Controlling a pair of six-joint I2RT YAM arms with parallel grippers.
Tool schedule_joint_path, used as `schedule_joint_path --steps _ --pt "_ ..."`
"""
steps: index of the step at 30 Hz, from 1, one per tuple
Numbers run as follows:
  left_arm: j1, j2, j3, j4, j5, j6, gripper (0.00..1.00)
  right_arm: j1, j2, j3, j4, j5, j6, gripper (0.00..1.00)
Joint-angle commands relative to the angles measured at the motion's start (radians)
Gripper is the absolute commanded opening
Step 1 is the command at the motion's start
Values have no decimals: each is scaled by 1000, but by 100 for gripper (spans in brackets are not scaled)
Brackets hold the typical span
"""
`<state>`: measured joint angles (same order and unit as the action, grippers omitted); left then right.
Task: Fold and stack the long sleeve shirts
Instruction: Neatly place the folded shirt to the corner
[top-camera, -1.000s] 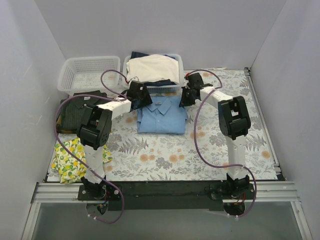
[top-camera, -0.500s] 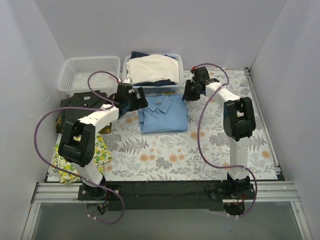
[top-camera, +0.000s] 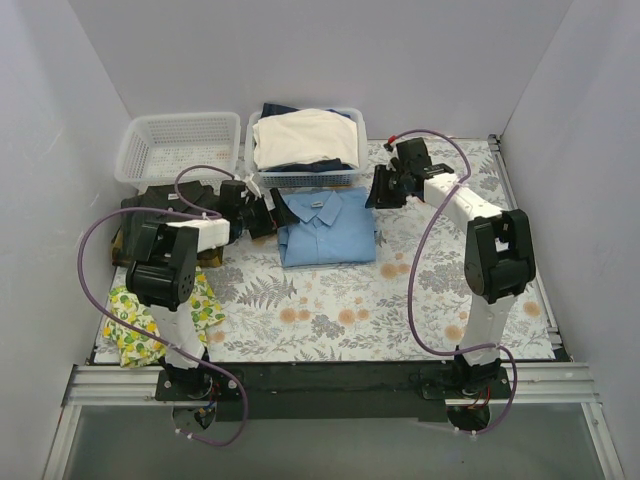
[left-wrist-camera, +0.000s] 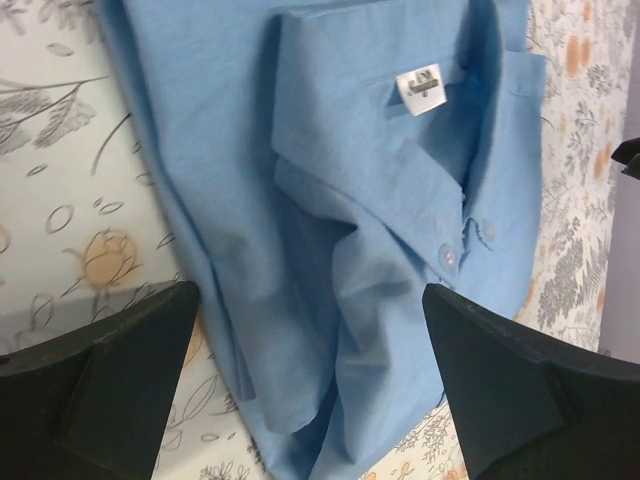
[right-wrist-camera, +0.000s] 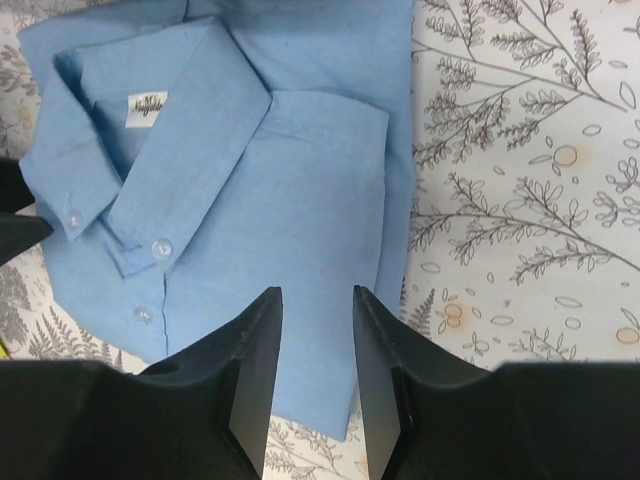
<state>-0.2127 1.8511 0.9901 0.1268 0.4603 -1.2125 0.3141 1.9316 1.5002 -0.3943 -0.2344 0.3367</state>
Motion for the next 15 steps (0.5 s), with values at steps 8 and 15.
schedule_joint_path --steps 8,15 --pt "-7 140 64 -220 -24 105 82 -1 -72 -14 14 -48 -1 43" --pt "-57 181 120 -363 -187 176 56 11 12 -14 12 -141 12 43"
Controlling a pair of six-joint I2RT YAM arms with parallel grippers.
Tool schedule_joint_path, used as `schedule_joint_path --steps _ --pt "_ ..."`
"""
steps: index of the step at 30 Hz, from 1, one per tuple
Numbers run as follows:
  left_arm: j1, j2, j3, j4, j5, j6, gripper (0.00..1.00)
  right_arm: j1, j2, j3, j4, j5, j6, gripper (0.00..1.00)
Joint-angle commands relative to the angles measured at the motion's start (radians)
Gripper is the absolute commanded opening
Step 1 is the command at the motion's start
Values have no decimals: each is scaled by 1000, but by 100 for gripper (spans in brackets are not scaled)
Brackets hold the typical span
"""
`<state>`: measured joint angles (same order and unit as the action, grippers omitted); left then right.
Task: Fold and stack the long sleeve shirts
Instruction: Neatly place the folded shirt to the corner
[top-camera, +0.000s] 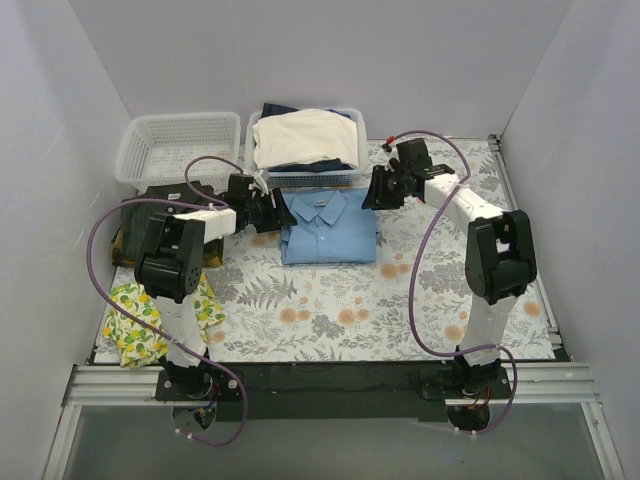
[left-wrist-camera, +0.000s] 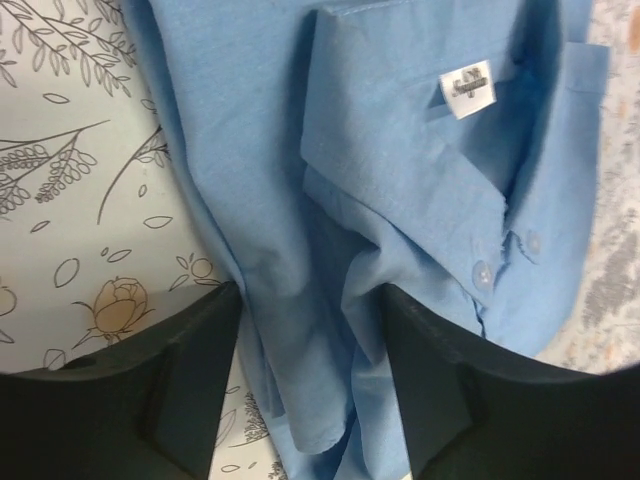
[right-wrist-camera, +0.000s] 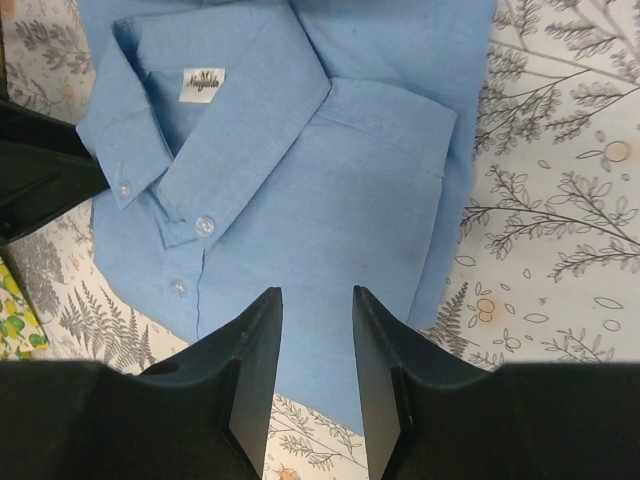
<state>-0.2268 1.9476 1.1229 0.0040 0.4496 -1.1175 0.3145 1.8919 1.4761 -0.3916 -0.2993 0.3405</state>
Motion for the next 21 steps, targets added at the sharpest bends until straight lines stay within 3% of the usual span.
schedule_joint_path --steps 1,3,7,14,19,21 --pt "-49 89 -6 -257 -187 84 56 15 80 10 11 -83 6 43" --pt "-63 99 1 -266 -204 88 59 29 114 12 7 -96 6 42" --pt "-77 105 2 -280 -226 79 73 60 217 15 0 -113 9 42" --pt "-82 94 0 -337 -310 76 84 130 309 50 -44 -83 5 41" --pt "-82 51 -9 -380 -414 61 85 138 322 55 -62 -47 9 41" --pt "-83 57 0 -383 -397 68 74 138 320 56 -64 -40 8 41"
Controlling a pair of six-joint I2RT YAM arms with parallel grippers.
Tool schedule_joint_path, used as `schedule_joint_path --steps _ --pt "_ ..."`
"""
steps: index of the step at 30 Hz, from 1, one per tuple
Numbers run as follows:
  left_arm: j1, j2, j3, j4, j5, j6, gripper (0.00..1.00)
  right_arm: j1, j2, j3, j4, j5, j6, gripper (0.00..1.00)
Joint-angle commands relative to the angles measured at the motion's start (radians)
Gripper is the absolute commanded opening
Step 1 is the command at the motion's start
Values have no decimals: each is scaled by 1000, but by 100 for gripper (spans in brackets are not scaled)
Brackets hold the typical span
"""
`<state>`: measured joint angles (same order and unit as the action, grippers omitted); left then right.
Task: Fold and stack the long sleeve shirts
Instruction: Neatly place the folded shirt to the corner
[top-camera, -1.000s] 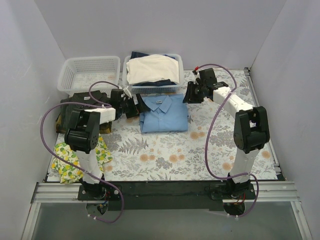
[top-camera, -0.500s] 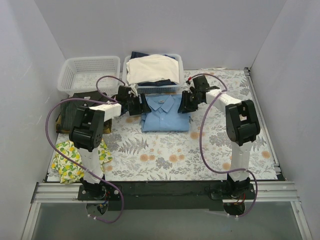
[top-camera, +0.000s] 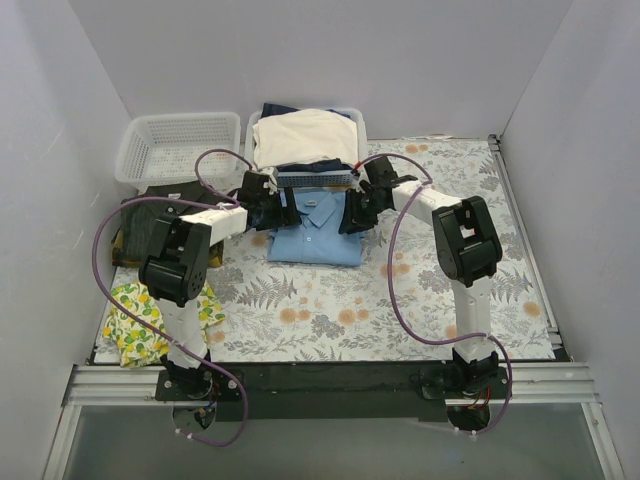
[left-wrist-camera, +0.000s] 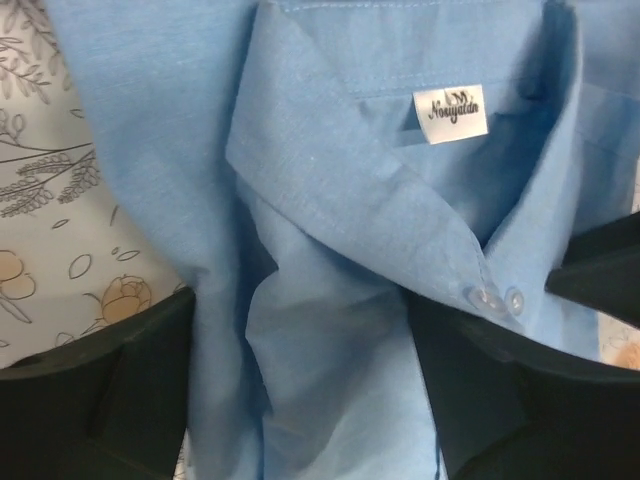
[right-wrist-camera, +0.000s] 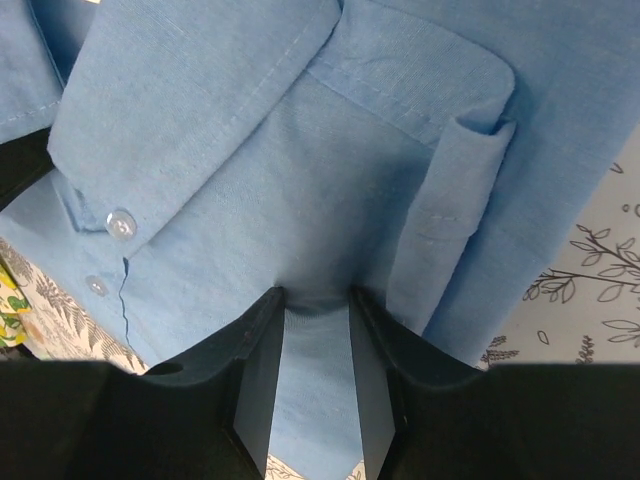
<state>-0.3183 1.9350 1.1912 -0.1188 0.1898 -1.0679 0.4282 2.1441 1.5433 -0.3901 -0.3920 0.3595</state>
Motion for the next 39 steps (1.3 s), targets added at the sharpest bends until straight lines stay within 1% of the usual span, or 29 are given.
schedule_joint_path --steps 1,2,3,4,6,8,9,10,12,13,16,20,22,23,25,29,35,39 --pt "8 79 -61 -272 -138 16 70 23 71 -9 -72 58 -11 41" --pt "8 81 -53 -278 -145 8 63 23 71 -6 -73 59 -8 41" --pt "10 79 -53 -282 -153 3 53 24 73 -5 -79 62 -7 41" --pt "8 76 -51 -288 -164 -6 45 24 71 -5 -79 65 -5 41" --pt "12 59 -54 -292 -177 -13 34 24 71 -3 -82 71 -5 41" --pt "18 47 -54 -298 -178 -18 32 24 69 -2 -84 73 -4 41" --pt "19 41 -56 -303 -178 -18 28 24 71 1 -87 74 -4 41" --pt "18 38 -61 -305 -178 -20 21 24 73 4 -89 74 -4 41" --pt "19 32 -65 -300 -174 -21 10 23 74 9 -90 68 -2 41" --pt "19 32 -62 -303 -170 -21 0 23 73 8 -92 65 -2 41" --pt "21 29 -33 -324 -177 2 0 23 50 8 -99 64 -2 41" --pt "22 -24 25 -369 -260 71 0 23 -38 -15 -99 99 -7 45" --pt "21 -69 50 -413 -302 107 0 23 -113 -31 -104 156 -4 57" --pt "24 -91 65 -424 -337 149 0 23 -139 -41 -105 169 -5 59" --pt "28 -126 77 -455 -368 177 0 23 -206 -46 -119 208 -11 64" --pt "60 -243 102 -492 -389 236 0 23 -305 -51 -147 254 -30 65" --pt "125 -343 203 -538 -414 282 0 23 -391 -63 -165 216 -16 65" --pt "156 -386 246 -556 -472 344 0 21 -443 -94 -167 191 -10 65"
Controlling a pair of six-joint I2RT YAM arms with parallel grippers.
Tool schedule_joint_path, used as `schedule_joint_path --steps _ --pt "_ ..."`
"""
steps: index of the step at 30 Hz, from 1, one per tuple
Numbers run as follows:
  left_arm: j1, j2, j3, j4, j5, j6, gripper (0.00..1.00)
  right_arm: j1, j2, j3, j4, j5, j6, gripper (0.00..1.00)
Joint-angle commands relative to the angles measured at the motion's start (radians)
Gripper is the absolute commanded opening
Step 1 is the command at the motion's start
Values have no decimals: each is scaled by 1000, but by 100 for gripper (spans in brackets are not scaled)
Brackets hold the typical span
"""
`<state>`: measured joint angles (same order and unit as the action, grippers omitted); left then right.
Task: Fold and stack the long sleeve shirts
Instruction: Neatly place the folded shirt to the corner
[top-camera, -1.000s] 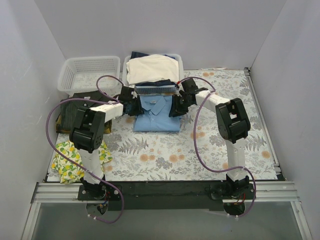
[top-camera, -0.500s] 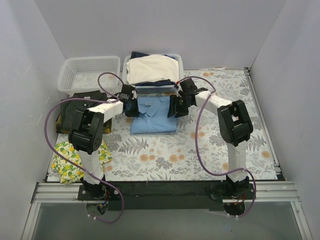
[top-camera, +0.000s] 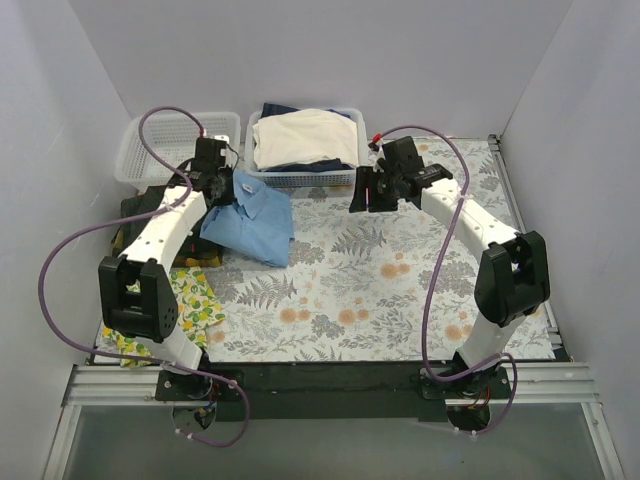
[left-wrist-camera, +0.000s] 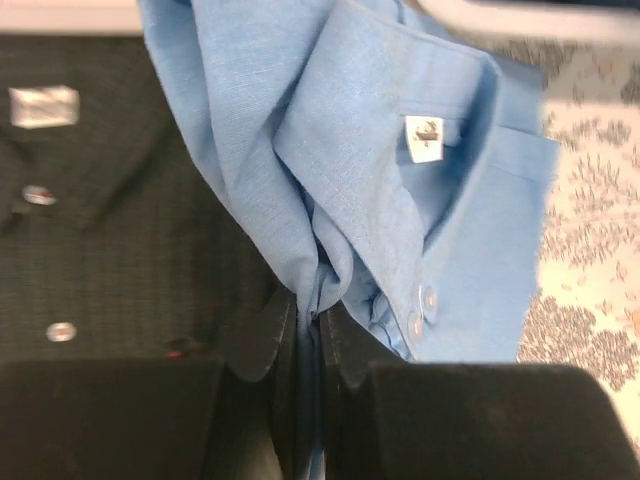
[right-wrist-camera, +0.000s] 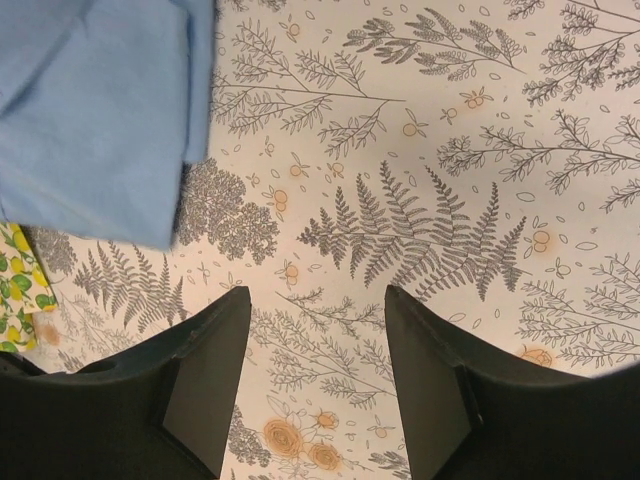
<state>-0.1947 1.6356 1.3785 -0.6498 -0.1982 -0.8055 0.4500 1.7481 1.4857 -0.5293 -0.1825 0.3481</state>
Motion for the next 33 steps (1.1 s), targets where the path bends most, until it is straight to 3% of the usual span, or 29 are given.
schedule_joint_path --steps 1,9,17,23,27,31,32,33 --pt "46 -92 71 -27 -92 88 0 1 -53 -48 -28 -21 6 65" --pt "193 -91 143 -21 -72 129 0 1 -76 -64 -31 -44 11 65" --pt "444 -53 202 -28 9 83 0 3 -50 -35 -46 -64 12 64" --pt "509 1 171 13 17 60 0 3 -27 -19 -47 -83 17 64" --pt "523 15 104 41 -73 55 0 4 -9 -7 -49 -84 17 64" --pt "551 9 30 67 -113 28 22 4 7 1 -49 -95 17 64" --pt "563 24 31 62 -128 17 33 4 10 7 -49 -101 19 64" --pt "564 32 37 46 -139 11 61 4 16 10 -51 -107 19 64"
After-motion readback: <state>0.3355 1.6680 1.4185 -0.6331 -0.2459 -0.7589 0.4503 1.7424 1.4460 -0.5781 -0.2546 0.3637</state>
